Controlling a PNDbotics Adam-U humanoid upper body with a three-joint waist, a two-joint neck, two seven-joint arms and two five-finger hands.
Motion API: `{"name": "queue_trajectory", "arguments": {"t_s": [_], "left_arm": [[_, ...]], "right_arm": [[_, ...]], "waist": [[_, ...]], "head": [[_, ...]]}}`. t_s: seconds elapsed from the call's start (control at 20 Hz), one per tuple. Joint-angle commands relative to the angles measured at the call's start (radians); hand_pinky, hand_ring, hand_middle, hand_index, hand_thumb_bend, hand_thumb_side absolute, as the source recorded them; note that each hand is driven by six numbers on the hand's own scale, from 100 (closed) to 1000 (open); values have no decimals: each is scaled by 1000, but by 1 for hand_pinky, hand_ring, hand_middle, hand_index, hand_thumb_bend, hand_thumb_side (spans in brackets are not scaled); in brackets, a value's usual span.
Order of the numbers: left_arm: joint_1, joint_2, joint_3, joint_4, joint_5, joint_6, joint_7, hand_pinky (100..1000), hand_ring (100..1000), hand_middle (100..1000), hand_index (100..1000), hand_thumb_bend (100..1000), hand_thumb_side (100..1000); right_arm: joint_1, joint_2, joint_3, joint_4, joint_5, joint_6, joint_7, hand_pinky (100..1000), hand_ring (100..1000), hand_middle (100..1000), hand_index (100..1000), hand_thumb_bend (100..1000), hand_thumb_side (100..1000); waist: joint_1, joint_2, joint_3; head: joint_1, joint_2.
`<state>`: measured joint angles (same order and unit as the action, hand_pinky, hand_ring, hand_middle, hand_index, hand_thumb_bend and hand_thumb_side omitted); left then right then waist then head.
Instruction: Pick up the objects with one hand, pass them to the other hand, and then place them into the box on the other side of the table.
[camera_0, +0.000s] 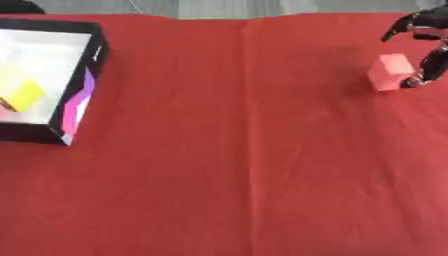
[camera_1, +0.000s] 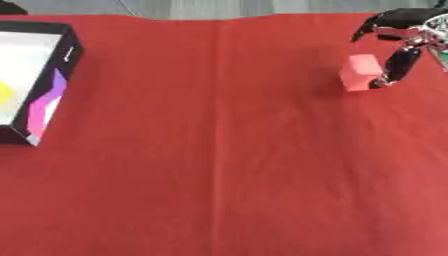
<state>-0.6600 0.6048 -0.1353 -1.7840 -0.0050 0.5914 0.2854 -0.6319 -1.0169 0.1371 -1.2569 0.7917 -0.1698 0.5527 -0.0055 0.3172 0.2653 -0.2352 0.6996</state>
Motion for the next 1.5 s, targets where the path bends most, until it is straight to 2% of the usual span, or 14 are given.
{"name": "queue_trajectory", "arguments": {"t_s": [0.05,0.3,0.8,1.0,1.25,1.5], "left_arm": [[-13,18,15,-20,3,1,6,752,693,747,754,380,651],[-8,17,19,-19,9,4,11,752,694,748,750,379,652],[-1,16,20,-17,13,6,14,753,696,748,744,378,654],[4,15,19,-15,13,8,12,755,696,749,742,370,659],[8,14,19,-13,9,8,11,762,698,750,739,357,664],[11,13,23,-8,5,3,11,767,690,751,739,347,667]], "right_arm": [[-8,-36,-21,8,21,2,1,977,916,840,870,578,136],[-7,-25,-37,53,19,24,-32,968,876,776,825,564,107],[-12,-26,-55,88,32,57,-89,965,872,771,825,518,100],[-12,-24,-50,83,-2,52,-78,963,869,750,782,493,100],[-2,-31,-40,50,-100,38,-52,957,838,698,714,453,100],[8,-43,-34,17,-145,40,-16,958,841,718,737,433,100]], "waist": [[6,-4,2],[13,6,5],[21,15,1],[23,13,-4],[23,9,-7],[19,8,-5]], "head": [[-6,-18],[-10,-24],[-14,-25],[-11,-21],[-4,-12],[-6,-11]]}}
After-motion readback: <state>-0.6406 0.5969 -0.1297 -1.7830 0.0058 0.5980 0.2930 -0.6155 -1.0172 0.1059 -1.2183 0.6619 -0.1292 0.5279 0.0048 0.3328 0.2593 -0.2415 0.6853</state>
